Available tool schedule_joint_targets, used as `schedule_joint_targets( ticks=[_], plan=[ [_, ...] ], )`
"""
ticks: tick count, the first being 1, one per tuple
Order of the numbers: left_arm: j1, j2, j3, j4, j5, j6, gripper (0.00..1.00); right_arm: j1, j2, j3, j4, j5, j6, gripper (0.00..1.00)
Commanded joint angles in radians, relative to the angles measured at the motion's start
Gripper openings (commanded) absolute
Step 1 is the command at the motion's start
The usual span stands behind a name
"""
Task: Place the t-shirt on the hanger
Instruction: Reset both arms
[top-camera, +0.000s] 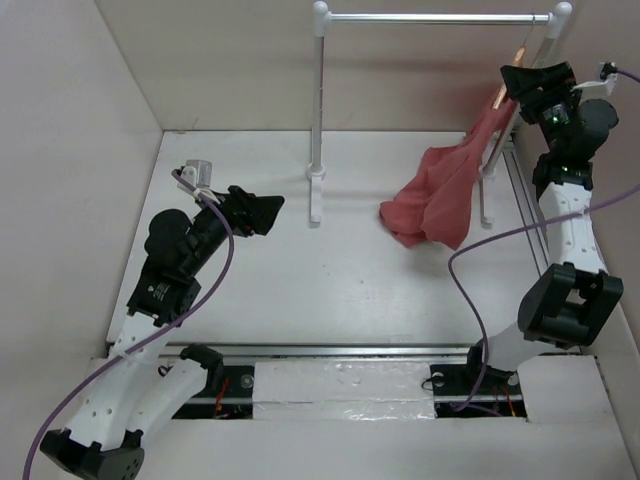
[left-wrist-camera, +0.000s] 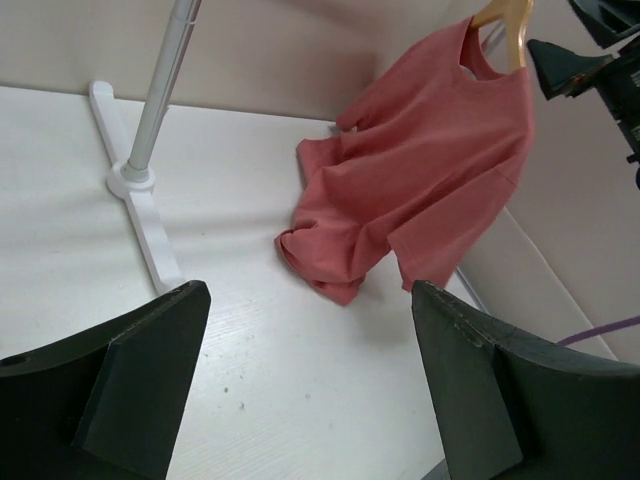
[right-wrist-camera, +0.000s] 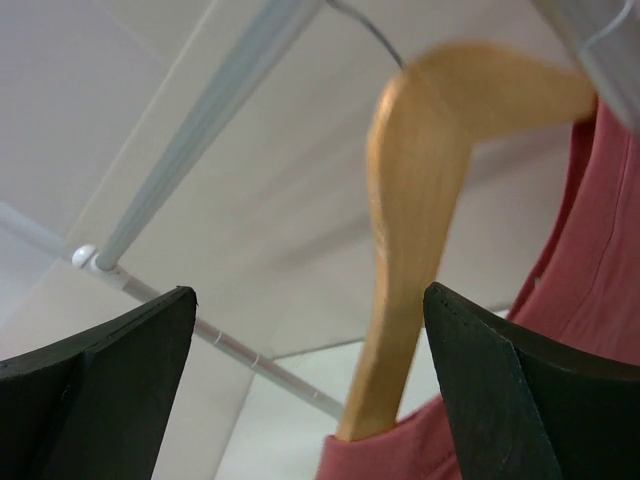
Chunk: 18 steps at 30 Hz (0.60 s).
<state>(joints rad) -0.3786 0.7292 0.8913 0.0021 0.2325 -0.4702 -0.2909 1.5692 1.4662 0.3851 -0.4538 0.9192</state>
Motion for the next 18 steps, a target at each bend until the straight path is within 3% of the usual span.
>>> schedule_joint_targets(
  ticks=[1, 6, 12, 18],
  plan=[
    [-0.003, 0.007, 0.018, 0.026, -0.004, 0.01, 0.8, 0.007, -0.096, -0.03, 0.041, 0.142, -0.102, 1.0],
    [-0.003, -0.002, 0.06, 0.022, -0.007, 0.007, 0.84, 0.007, -0.264, -0.093, 0.081, 0.188, -0.146, 1.0],
    [-0.003, -0.034, 0.09, 0.015, -0.035, 0.004, 0.88, 0.016, -0.409, -0.078, -0.021, 0.178, -0.183, 1.0],
    [-0.003, -0.099, 0.081, 0.029, -0.067, -0.01, 0.89, 0.059, -0.653, -0.312, -0.015, 0.13, -0.154, 1.0]
  ],
)
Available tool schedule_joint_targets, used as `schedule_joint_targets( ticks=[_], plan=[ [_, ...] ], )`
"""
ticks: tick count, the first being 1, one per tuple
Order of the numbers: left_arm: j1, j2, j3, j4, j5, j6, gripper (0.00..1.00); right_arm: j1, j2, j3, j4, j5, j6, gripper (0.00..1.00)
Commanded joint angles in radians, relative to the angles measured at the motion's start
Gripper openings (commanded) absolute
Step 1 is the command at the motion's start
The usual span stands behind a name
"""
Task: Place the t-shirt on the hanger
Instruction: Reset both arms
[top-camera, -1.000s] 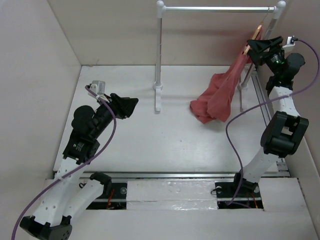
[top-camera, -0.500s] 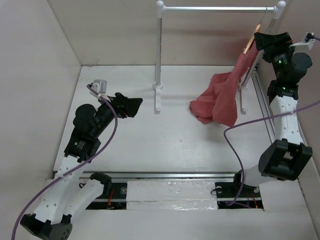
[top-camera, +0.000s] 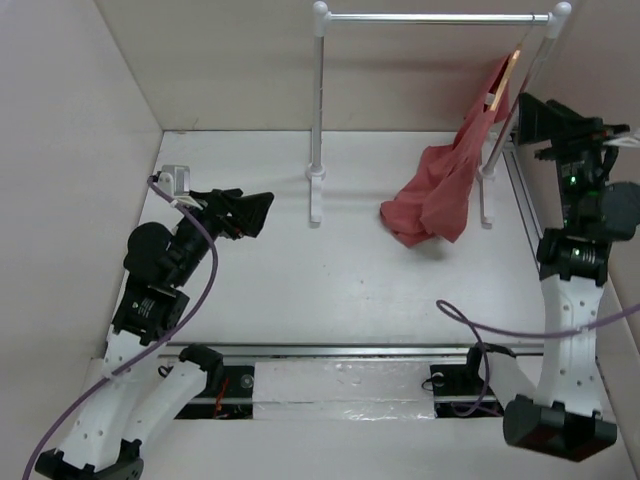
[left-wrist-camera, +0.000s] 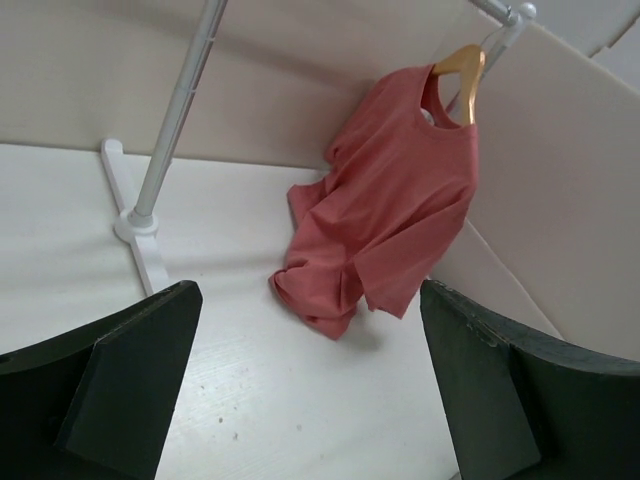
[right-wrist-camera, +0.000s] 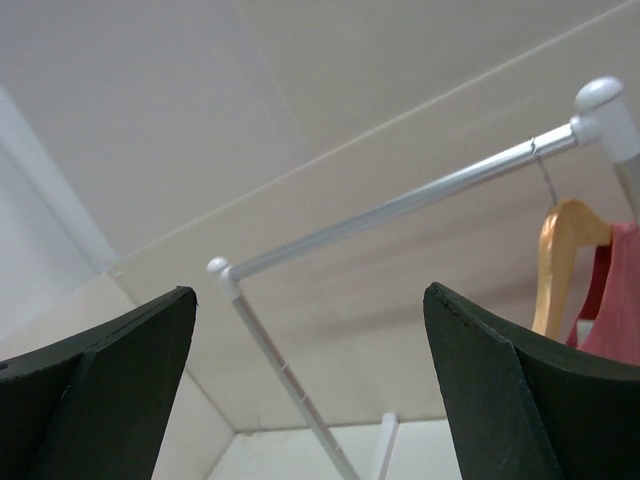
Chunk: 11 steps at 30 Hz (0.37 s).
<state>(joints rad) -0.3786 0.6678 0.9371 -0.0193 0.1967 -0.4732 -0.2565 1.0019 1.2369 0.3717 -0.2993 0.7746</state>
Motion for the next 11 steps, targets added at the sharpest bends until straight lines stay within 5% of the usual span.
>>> schedule_joint_targets(
  ticks=[1, 11],
  plan=[
    [-0.003, -0.06, 0.035, 0.048, -0.048, -0.007, 0.89, 0.025, -0.17, -0.118, -0.002, -0.027, -0.003, 1.0],
    [-0.003, -0.157, 0.002, 0.025, -0.1, 0.004, 0.9, 0.025, -0.546, -0.223, -0.333, 0.02, -0.107, 1.0]
  ],
)
